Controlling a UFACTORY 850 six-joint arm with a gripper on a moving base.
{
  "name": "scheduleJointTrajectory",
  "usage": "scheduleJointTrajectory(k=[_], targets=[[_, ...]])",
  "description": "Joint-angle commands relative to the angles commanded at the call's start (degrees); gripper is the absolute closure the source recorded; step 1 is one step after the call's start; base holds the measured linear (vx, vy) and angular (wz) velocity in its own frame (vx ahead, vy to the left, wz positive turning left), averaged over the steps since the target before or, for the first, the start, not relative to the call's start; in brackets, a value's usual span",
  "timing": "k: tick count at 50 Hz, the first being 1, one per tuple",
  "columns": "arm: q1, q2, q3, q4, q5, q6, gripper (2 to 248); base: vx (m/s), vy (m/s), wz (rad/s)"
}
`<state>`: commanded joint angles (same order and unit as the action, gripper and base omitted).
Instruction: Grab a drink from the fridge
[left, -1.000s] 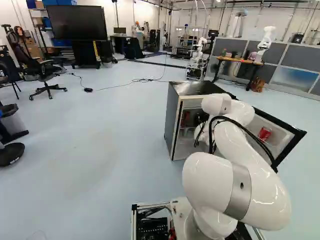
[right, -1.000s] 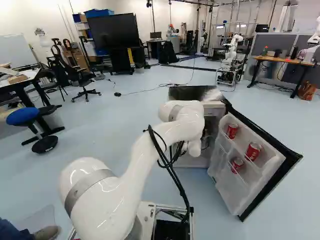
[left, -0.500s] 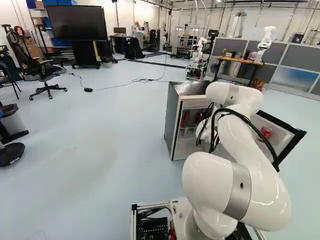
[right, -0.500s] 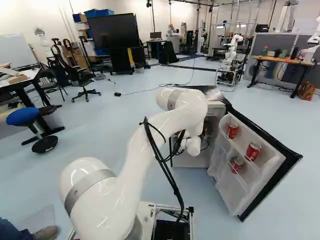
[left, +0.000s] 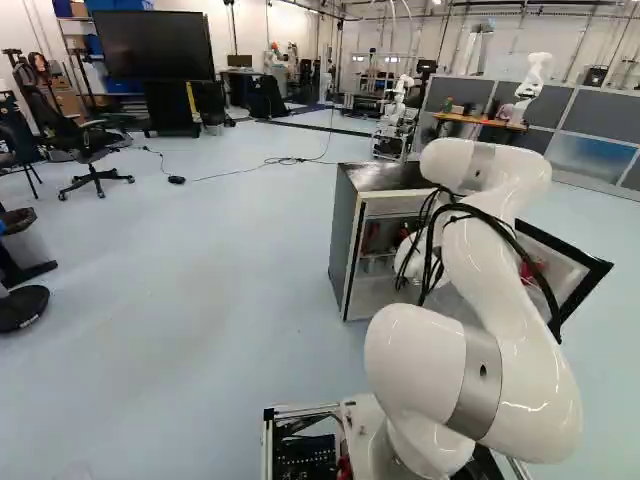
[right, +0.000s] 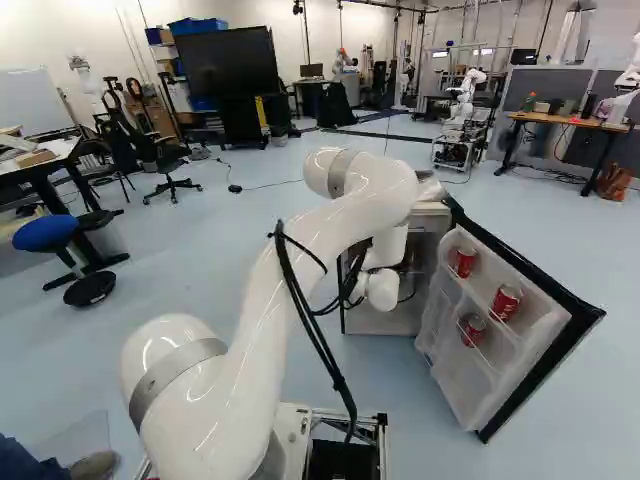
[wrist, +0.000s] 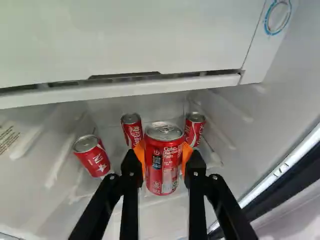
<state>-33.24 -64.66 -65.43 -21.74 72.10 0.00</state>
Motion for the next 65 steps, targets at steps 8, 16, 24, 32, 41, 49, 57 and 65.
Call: scheduleJointTrajectory(k=[8,16,24,32,41,49,57,65], targets=[[-0.2,3.1,4.1,0.0,0.0,0.0,158,0.0,0.0,0.0],[-0.4,6.3,8.0,0.0,0.0,0.0,158,0.0,0.0,0.0],[-0.6,9.4,11.9,0.0,0.0,0.0,158,0.0,0.0,0.0],[-0.8,12.5,15.7,0.0,0.0,0.0,158,0.0,0.0,0.0],[-0.8,16.0,19.8,0.0,0.0,0.0,158,0.0,0.0,0.0],[-0.6,19.0,23.3,0.0,0.0,0.0,158,0.0,0.0,0.0],[-0.2,22.0,26.6,0.0,0.0,0.0,158,0.0,0.0,0.0],[0.1,25.1,29.9,0.0,0.0,0.0,158,0.0,0.0,0.0]])
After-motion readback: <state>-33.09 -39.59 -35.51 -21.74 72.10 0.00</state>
